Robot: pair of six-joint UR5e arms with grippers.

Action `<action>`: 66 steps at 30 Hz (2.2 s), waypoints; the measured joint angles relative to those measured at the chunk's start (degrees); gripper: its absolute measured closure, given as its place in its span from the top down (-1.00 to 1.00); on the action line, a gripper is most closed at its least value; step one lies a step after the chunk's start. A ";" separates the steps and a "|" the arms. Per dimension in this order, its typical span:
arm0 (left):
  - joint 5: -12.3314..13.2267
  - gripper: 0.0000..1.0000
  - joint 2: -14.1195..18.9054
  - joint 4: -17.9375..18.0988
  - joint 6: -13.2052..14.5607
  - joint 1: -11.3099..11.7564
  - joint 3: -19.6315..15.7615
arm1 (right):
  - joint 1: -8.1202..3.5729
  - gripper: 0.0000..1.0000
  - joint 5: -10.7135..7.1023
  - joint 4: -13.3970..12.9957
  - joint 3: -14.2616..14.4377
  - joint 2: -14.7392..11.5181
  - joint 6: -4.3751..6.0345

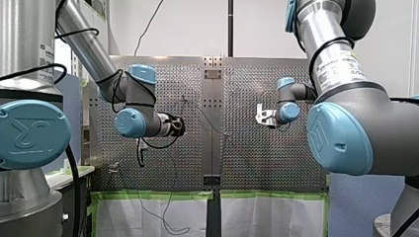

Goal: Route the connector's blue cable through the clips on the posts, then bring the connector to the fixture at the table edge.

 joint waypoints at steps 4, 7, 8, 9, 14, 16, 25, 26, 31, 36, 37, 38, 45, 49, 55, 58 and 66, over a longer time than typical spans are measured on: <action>0.00 1.00 0.00 0.03 0.00 0.12 -0.04 | 0.37 -1.00 0.70 -0.35 0.01 -2.15 2.11; 0.00 1.00 0.00 0.13 0.00 0.14 -0.05 | 0.18 -1.00 1.51 0.15 0.01 -3.67 2.87; 0.00 1.00 0.00 0.17 0.00 0.14 -0.05 | -0.01 -1.00 2.15 0.71 0.00 -4.50 2.79; 0.00 1.00 0.00 0.19 0.00 0.14 -0.05 | -0.10 -1.00 2.41 0.95 0.00 -4.80 2.68; 0.02 1.00 0.00 0.25 0.00 0.15 -0.05 | -0.87 -1.00 4.79 3.29 0.00 -7.32 1.31; 0.05 1.00 0.00 0.26 0.00 0.08 -0.04 | -1.18 -1.00 5.70 4.18 -0.01 -8.23 1.03; 0.13 1.00 0.00 0.11 0.00 -0.01 -0.04 | -3.20 -1.00 10.06 8.54 -0.05 -12.60 -0.47; 0.13 1.00 0.00 0.10 0.00 -0.02 -0.04 | -3.40 -1.00 10.56 9.04 -0.04 -13.09 -0.69; 0.10 1.00 0.00 0.14 -0.03 -0.02 -0.05 | -4.18 -1.00 12.71 11.20 -0.02 -15.24 -1.58; 0.11 1.00 0.00 0.24 -0.08 -0.02 -0.05 | -4.98 -1.00 15.29 13.68 0.13 -17.83 -2.32; 0.11 1.00 0.00 0.24 -0.08 -0.02 -0.05 | -5.14 -1.00 15.78 13.97 0.24 -18.33 -2.49; 0.10 1.00 0.00 0.25 -0.09 -0.02 -0.04 | -5.30 -1.00 16.27 14.18 0.42 -18.84 -2.65; 0.20 1.00 0.00 0.26 -0.07 0.12 -0.02 | -6.59 -1.00 18.14 13.76 3.03 -22.45 -3.00; 0.32 1.00 0.00 0.26 -0.08 0.22 0.00 | -7.14 -1.00 18.19 13.02 4.77 -24.34 -2.94; 0.39 1.00 0.00 0.24 -0.09 0.24 0.01 | -8.27 -1.00 17.59 10.89 7.11 -25.93 -3.13; 0.42 1.00 0.00 0.14 -0.09 0.24 0.02 | -8.45 -1.00 16.86 9.47 7.65 -25.07 -3.30; 0.26 1.00 0.00 0.03 -0.16 0.09 0.02 | -9.21 -1.00 13.41 5.54 9.42 -21.35 -4.32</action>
